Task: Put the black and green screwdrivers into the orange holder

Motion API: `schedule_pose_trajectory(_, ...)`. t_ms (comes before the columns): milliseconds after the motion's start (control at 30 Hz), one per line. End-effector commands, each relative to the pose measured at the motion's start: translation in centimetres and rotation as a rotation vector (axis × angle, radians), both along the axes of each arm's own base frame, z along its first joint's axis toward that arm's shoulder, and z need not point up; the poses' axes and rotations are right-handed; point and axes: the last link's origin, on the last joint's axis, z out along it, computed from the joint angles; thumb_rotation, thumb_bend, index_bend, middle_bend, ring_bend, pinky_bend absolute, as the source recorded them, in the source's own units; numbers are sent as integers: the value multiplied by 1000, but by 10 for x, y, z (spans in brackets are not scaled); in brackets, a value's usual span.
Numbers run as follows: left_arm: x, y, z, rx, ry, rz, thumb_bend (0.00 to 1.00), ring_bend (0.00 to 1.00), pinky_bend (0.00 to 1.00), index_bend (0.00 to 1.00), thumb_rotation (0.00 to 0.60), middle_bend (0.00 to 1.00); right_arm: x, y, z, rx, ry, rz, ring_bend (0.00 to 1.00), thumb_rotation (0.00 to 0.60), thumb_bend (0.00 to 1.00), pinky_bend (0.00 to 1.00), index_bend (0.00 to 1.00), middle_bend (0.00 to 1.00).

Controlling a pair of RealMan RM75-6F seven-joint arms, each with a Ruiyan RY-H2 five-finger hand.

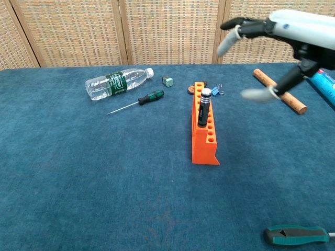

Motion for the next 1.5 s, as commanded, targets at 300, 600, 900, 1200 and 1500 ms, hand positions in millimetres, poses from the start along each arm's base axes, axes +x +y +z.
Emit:
schedule_pose_trajectory(300,1,-2,0,0,-3,-6,0,0,0,0,600,0,-51,39,-1,84,127,-87,0,600,134,0,221,0)
schedule_pose_trajectory(600,2,-2,1,-1,-3,-9,0,0,0,0,600,0,-81,67,-30,187,333,-59,0,600,145,0,314,0)
schedule_pose_trajectory(900,1,-1,0,-3,0,-4,0,0,0,0,600,0,-90,87,-46,235,400,-71,0,600,146,0,332,0)
schedule_pose_trajectory(1200,1,-1,-1,-4,5,-4,0,0,0,0,600,0,-98,94,-59,229,408,-53,0,600,146,0,345,0)
schedule_pose_trajectory(1500,1,-1,-3,-6,9,-3,0,0,0,0,600,0,-104,96,-69,233,403,-63,0,600,146,0,378,0)
